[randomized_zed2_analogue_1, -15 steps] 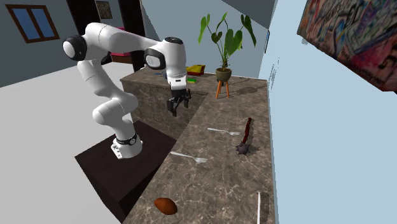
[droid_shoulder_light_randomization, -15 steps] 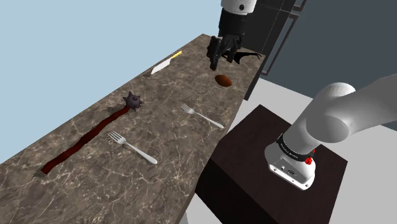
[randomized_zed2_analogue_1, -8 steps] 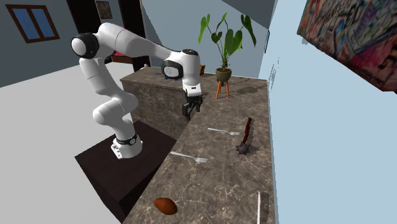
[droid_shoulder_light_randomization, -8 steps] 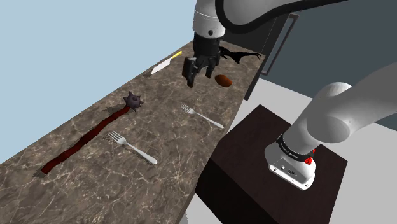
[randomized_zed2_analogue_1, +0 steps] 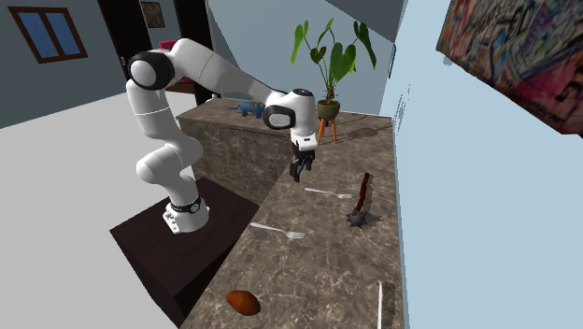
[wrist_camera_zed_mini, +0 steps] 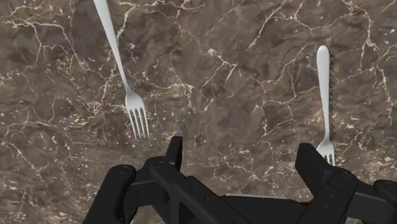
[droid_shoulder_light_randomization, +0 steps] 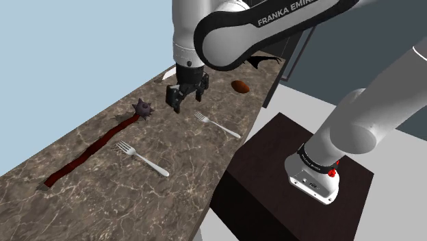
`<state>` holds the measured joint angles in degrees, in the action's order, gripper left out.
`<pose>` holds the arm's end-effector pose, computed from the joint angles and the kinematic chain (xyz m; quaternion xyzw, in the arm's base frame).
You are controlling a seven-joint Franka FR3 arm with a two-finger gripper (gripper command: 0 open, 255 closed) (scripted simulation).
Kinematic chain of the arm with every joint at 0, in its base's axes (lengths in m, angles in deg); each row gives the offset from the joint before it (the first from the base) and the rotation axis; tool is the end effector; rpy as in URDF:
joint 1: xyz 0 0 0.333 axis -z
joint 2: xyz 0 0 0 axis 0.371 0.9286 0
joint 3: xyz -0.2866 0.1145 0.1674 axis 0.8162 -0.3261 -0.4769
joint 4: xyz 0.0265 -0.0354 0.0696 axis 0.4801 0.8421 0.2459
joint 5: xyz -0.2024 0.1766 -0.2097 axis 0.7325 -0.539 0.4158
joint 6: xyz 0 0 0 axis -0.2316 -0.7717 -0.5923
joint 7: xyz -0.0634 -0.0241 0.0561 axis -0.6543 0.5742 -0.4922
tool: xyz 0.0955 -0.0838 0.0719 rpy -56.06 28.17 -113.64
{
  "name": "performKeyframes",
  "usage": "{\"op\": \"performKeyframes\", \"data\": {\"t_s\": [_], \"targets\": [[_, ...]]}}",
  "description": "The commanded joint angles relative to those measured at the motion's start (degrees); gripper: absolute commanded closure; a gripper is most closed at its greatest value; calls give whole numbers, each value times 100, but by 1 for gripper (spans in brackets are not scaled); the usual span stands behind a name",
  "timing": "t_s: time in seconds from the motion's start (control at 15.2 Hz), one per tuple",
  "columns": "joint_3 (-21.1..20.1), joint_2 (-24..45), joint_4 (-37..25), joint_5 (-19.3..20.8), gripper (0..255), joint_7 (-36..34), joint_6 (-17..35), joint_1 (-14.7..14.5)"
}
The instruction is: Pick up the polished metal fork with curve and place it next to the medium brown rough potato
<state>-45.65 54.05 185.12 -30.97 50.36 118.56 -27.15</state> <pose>0.3667 0.2691 0.4321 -0.9997 -0.0140 -0.0052 0.0167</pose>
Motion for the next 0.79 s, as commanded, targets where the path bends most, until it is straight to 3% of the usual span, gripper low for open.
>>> {"op": "performKeyframes", "data": {"t_s": [0.0, 0.33, 0.73], "targets": [[-147, 440, -212, 270, 0, -323, 208, -21], [-296, 1660, -916, 1179, 0, -1221, 557, -264], [-61, 3086, -2038, 2163, 0, -2087, 650, -919]]}}
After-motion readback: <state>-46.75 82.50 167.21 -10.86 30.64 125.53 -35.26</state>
